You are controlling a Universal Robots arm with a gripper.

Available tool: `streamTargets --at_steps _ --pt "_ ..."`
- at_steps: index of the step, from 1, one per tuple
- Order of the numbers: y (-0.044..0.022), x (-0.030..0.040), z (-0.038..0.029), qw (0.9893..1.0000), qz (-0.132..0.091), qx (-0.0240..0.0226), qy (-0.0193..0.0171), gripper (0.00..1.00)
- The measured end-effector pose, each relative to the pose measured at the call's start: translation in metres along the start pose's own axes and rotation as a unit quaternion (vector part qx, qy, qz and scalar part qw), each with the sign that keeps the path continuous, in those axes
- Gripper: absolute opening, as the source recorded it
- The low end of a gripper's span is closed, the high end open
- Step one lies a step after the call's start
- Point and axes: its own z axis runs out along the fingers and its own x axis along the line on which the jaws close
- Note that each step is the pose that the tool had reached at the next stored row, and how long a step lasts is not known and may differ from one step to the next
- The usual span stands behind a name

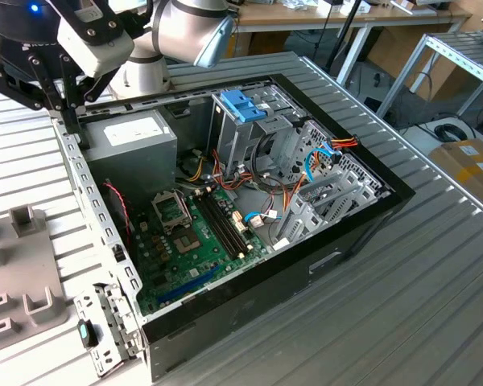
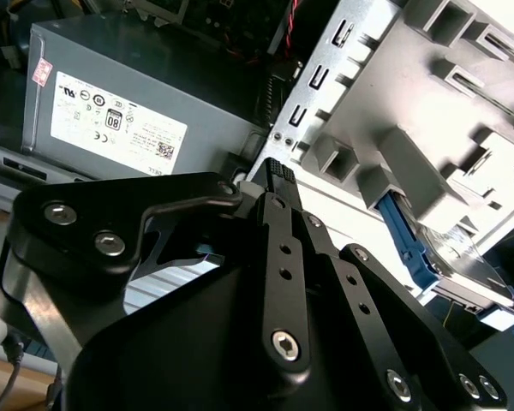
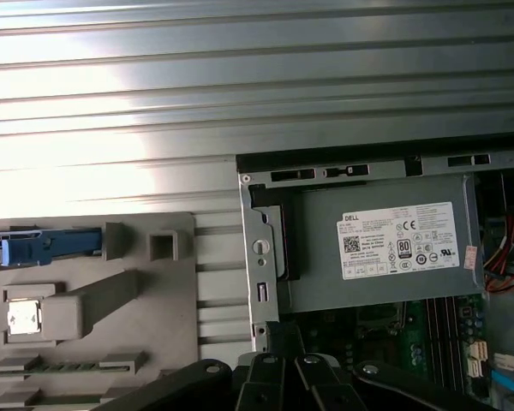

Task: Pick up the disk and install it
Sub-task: 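Reach for the disk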

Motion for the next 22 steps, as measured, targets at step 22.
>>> streamTargets --at_steps 22 --pt "-0.0007 0.0095 -0.0003 1.0 0.0 0.0001 0.0 0.11"
